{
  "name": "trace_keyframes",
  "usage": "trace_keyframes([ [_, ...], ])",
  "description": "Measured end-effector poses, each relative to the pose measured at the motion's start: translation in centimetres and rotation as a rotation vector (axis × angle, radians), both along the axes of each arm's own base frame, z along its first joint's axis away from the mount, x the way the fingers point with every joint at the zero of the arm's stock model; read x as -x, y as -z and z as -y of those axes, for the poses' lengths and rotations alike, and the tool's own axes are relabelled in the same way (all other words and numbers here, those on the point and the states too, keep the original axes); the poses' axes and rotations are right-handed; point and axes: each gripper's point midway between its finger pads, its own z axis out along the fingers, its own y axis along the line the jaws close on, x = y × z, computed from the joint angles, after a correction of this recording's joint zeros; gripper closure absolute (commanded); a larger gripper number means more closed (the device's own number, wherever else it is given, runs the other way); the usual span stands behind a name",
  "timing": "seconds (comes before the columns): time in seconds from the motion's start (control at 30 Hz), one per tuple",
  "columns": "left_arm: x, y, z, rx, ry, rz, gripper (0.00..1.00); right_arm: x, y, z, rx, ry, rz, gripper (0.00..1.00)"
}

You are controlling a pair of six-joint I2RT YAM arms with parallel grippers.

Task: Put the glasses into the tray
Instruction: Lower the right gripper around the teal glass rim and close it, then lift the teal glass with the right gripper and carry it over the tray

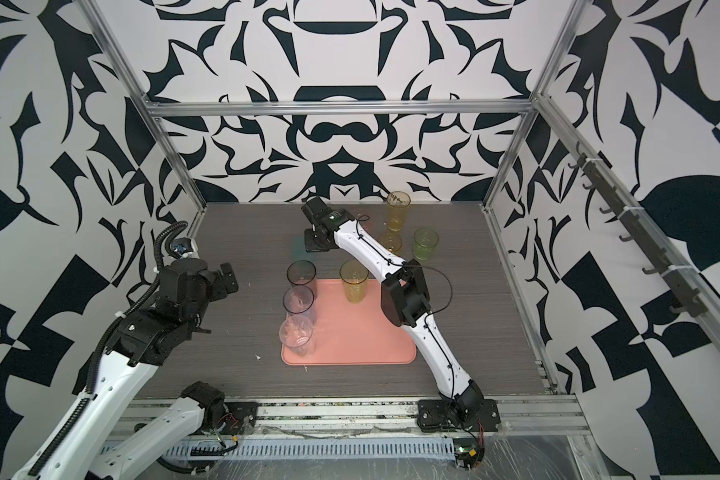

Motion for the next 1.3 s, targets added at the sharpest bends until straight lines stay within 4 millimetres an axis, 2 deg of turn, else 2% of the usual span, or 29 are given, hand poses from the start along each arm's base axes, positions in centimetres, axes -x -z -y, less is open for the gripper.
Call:
trace_keyframes([
  [0.3, 0.2, -0.2, -0.1, 0.005, 0.001, 0.009, 0.01, 0.3, 0.0, 0.6, 0.032, -0.002, -0.003, 1.0],
  [0.4, 0.2, -0.3, 0.0, 0.008, 0.004, 0.011, 0.01, 0.3, -1.1, 1.5, 0.043, 0.002, 0.003, 1.0],
  [0.47, 0.2, -0.2, 0.0, 0.01, 0.006, 0.011, 0.0, 0.5, -2.4, 2.0, 0.043, 0.002, 0.018, 1.0],
  [0.67, 0.3, -0.3, 0.1, 0.016, 0.013, 0.012, 0.0, 0.7, -10.3, 4.5, -0.012, 0.022, 0.129, 1.0],
  [0.73, 0.3, -0.3, 0.1, 0.017, 0.014, 0.014, 0.01, 0.7, -13.0, 5.8, -0.031, 0.037, 0.17, 1.0],
  [0.83, 0.4, -0.4, 0.1, 0.021, 0.016, 0.018, 0.0, 0.8, -15.6, 7.8, -0.039, 0.063, 0.207, 1.0],
  [0.93, 0.5, -0.5, 0.2, 0.025, 0.019, 0.022, 0.0, 0.9, -16.4, 9.9, -0.024, 0.086, 0.215, 1.0],
  [1.17, 0.5, -0.4, 0.5, 0.041, 0.031, 0.02, 0.01, 1.7, -15.5, 14.4, 0.035, 0.138, 0.174, 1.0],
  [1.3, 0.4, -0.2, 0.7, 0.051, 0.04, 0.01, 0.0, 2.6, -15.9, 16.7, 0.067, 0.156, 0.169, 1.0],
])
